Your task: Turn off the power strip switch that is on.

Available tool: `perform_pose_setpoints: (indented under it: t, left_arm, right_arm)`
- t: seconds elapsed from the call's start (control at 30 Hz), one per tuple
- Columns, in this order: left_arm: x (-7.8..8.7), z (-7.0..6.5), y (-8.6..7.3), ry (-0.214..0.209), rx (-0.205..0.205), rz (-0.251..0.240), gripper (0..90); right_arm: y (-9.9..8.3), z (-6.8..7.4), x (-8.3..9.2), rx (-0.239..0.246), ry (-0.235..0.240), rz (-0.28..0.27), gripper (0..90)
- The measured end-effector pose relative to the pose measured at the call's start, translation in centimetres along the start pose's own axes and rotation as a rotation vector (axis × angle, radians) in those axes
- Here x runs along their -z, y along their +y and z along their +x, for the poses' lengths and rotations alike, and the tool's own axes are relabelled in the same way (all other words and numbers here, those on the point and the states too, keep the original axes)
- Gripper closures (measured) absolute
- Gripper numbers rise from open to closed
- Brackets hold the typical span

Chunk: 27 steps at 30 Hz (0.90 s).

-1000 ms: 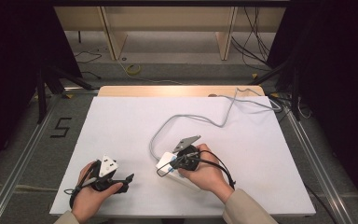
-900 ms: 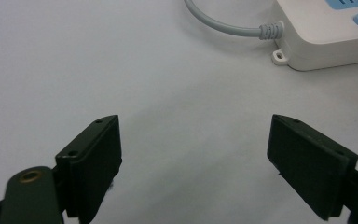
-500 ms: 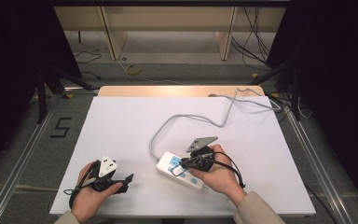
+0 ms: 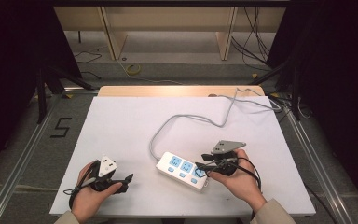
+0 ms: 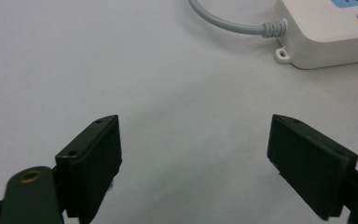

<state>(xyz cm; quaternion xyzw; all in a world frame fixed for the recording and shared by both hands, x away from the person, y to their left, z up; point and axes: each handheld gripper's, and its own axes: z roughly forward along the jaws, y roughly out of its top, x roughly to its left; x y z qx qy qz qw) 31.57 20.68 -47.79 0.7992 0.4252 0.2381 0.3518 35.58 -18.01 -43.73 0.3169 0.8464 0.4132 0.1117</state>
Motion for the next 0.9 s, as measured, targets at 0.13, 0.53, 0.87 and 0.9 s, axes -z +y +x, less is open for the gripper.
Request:
perform_pose_setpoints:
  t: [0.13,0.53,0.87,0.9]
  left_arm:
    - [0.0,0.0,0.0,0.001,0.000,0.001,17.4]
    - [0.0,0.0,0.0,0.001,0.001,0.000,17.3]
    - [-0.1,0.0,0.0,-0.007,0.007,-0.004,16.8]
    - [-0.1,0.0,0.0,-0.009,0.009,-0.003,16.7]
  right_arm:
    - [-1.1,-0.5,1.1,-0.019,-0.017,-0.023,54.0]
    - [-5.2,-2.0,4.4,-0.109,-0.093,-0.059,42.3]
    - [-6.6,-2.1,5.3,-0.147,-0.131,-0.096,37.3]
    - [-6.7,-2.1,5.4,-0.149,-0.132,-0.097,37.1]
